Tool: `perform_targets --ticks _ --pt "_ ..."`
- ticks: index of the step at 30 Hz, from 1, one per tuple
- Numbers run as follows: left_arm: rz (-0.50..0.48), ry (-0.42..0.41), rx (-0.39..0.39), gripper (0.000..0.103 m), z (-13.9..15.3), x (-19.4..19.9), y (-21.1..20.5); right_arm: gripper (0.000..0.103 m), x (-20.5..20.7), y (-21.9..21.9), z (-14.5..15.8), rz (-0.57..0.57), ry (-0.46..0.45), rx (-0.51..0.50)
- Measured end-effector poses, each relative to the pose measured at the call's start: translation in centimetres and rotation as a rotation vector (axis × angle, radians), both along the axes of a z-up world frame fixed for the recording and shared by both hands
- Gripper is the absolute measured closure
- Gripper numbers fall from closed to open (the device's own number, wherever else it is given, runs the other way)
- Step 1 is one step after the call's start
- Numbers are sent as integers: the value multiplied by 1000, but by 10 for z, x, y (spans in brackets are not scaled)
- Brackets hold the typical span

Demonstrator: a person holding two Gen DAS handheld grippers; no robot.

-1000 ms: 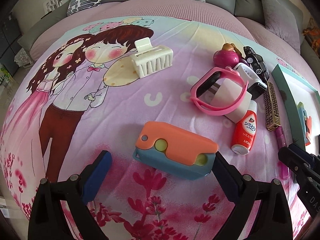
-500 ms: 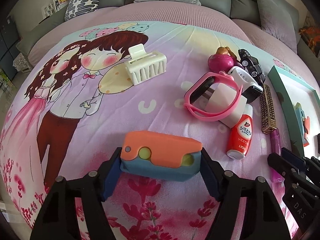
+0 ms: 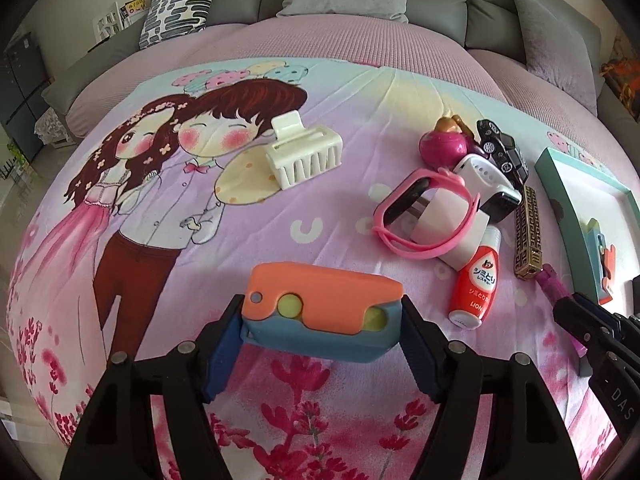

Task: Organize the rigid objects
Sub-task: 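Carry the toy knife to the tray with the left tool while the right tool carries the pink lighter there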

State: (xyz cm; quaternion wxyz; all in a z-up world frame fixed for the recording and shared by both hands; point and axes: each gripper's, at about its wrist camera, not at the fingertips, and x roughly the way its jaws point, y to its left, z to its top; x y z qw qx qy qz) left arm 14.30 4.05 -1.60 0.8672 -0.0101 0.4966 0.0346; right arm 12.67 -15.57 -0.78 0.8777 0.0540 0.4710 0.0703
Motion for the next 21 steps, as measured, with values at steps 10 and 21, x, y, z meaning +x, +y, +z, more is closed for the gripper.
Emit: perform_targets --ticks 10,21 --pt "-35 -124 -24 29 43 -11 -10 83 -16 -31 39 -83 -126 61" --pt "-164 -153 -26 29 61 -9 -61 83 -29 -106 44 -276 -156 60"
